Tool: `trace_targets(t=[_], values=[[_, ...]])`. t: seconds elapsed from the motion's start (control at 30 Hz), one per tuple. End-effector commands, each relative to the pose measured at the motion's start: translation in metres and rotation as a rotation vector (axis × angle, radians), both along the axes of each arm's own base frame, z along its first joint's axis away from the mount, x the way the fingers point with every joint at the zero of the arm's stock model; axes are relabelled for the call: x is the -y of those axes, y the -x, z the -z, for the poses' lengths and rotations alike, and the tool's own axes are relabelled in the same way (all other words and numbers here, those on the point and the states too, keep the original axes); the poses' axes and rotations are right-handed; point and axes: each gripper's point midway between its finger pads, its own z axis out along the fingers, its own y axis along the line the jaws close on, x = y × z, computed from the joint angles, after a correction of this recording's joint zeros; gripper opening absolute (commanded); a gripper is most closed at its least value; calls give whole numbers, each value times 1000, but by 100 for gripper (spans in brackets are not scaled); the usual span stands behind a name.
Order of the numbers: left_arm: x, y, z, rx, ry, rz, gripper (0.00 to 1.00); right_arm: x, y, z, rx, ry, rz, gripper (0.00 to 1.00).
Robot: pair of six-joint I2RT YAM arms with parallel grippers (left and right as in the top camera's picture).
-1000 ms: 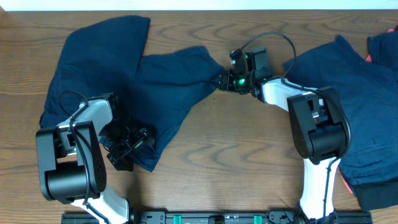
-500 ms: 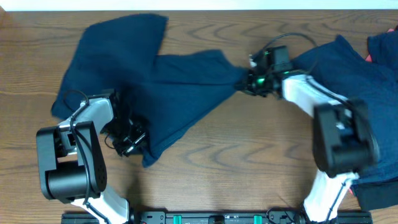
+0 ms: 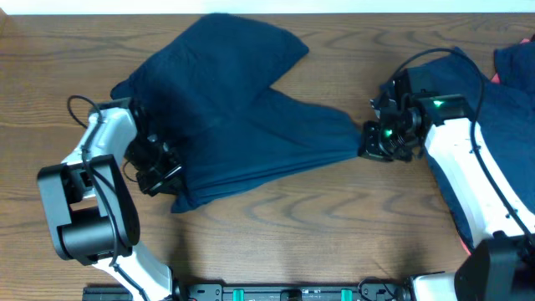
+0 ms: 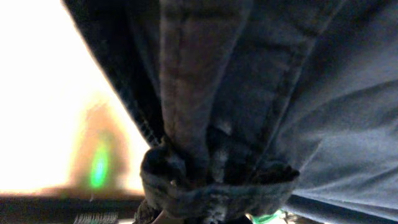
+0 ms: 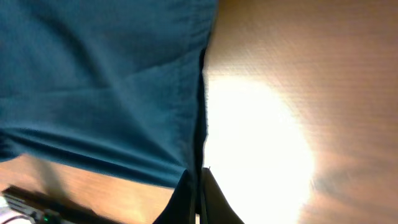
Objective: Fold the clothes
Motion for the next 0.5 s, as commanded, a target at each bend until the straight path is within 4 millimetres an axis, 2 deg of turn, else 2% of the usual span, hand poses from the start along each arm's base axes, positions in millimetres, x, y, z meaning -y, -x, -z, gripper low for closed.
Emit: trace_targets(t=[0.0,0.17,0.27,0.4,0.47], values=[[-55,11,-2,-46,-181,48,6,70,-4,-12,67,318,161,1],[-57,3,-26,69,-208,38,6,84,0,-38,151,361,262,1],[-52,-2,-48,175,-220,47,6,89,-7,-65,275,361,319,1],[-49,-7,-81,333,-267,52,7,78,-26,-101,476,290,253,1],[-50,-9,-92,388,-284,46,13,65,-30,-108,514,234,192,1]])
